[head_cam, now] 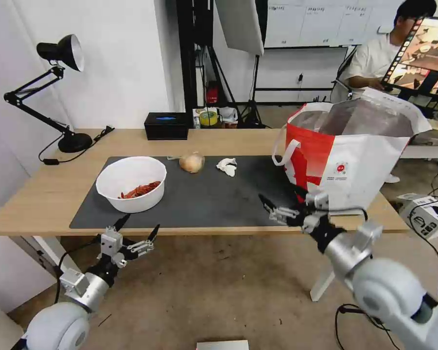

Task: Pick up the trash from the table and place it into the takeout bag.

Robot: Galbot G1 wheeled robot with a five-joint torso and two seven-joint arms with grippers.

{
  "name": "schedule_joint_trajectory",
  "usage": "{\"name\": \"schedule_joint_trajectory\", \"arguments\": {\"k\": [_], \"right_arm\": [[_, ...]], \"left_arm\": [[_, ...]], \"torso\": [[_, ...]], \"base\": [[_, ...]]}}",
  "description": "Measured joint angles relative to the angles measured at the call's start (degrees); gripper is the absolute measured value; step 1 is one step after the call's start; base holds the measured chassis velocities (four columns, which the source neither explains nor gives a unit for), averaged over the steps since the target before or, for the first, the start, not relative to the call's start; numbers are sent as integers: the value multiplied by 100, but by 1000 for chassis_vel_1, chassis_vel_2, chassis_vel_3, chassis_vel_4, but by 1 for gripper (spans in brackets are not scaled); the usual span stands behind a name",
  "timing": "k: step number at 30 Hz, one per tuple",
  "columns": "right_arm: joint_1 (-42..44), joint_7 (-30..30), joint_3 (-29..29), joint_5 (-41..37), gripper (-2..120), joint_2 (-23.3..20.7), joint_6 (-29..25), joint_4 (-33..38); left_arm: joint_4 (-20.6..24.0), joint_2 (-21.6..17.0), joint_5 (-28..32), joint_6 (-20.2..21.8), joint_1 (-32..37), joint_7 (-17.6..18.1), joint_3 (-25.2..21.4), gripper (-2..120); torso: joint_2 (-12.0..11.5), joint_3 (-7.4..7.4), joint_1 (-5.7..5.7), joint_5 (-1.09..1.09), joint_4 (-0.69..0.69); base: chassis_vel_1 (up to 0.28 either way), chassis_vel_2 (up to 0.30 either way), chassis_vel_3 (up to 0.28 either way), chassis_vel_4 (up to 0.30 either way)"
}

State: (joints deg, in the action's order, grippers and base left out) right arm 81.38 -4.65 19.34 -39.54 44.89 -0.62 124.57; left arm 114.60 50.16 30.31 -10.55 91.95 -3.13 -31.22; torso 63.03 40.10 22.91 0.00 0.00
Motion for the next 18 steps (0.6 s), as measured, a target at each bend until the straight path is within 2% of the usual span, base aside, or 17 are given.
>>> {"name": "schedule_joint_trajectory", "arguments": {"k": [5, 18], "right_arm": [[389, 11, -15, 191, 100, 286, -255, -197], [442, -72, -321, 298, 100, 568, -291, -456]], "left_arm": [[-254, 47, 55, -120, -6, 20, -31, 100], [-287, 140, 95, -24, 61, 22, -60, 100]], "torso": [[0, 0, 1, -1, -1], [-1, 0, 1, 0, 0]], "base": [[0, 0, 0, 0], [0, 0, 0, 0]]}}
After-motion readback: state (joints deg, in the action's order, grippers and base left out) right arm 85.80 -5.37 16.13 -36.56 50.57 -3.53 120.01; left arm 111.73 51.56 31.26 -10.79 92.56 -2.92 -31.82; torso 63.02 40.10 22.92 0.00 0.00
